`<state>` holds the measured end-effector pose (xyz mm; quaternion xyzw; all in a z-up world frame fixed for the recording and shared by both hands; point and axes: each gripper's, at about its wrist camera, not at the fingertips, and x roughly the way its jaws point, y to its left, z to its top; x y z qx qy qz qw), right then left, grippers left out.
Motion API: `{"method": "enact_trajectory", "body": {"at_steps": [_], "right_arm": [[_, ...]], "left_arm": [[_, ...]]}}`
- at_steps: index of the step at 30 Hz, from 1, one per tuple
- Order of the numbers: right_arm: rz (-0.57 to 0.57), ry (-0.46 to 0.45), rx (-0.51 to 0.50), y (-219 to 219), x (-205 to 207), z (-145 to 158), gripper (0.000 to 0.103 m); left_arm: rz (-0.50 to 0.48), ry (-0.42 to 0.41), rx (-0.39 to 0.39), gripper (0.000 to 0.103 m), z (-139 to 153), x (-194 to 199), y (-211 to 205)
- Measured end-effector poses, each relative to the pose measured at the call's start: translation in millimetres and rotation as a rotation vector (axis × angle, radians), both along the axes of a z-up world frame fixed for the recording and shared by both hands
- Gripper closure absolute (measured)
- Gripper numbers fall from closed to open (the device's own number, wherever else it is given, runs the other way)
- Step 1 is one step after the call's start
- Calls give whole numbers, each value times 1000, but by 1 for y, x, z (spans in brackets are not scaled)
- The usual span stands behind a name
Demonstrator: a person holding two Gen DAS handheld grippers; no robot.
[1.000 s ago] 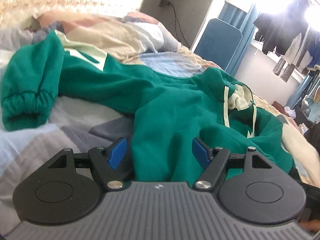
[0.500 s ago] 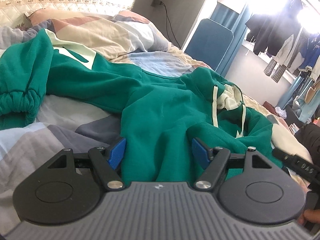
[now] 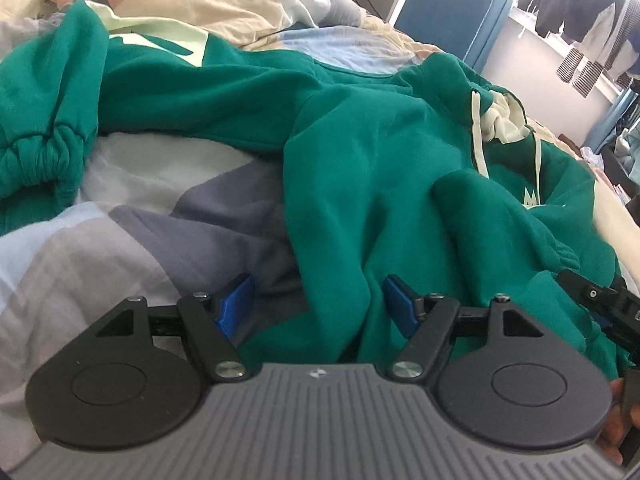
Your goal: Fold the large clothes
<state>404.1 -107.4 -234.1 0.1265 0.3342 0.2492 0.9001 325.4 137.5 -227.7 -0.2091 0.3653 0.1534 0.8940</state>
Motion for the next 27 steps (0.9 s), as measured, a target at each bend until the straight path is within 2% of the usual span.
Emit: {"method": "enact_trajectory", "body": {"at_steps": [4, 7, 9, 10, 11, 12, 13, 16, 18, 21, 24, 27], "right_arm": [[96, 8, 79, 6, -10, 1, 27], [77, -2, 19, 17, -12, 3, 31], [33, 6, 15, 17, -13, 5, 55], [21, -1, 18, 16, -13, 9, 59], [19, -15, 17, 15, -15, 13, 69], [23, -39, 9, 15, -18, 21, 83], [30, -70, -3, 17, -23, 29, 89], [81, -205, -31, 28, -42, 57, 89], [148, -262, -13, 36, -56, 68, 89], [248, -271, 25, 51, -73, 73, 89], [362, -258, 43, 70, -89, 69, 89], [422, -234, 20, 89, -106, 61, 87]], "left_arm": [[15, -24, -31, 28, 3, -4, 4], [31, -62, -76, 28, 7, -9, 8], [45, -88, -100, 28, 12, -12, 13], [51, -109, -111, 28, 14, -14, 16], [56, -128, -117, 28, 18, -15, 19], [63, -147, -121, 27, 21, -17, 22], [65, -169, -125, 27, 25, -20, 25], [48, -229, -142, 27, 37, -26, 34], [26, -276, -178, 27, 42, -32, 39], [19, -357, -233, 27, 49, -42, 45], [3, -434, -225, 27, 59, -52, 52], [-11, -482, -217, 27, 67, -57, 58]]}}
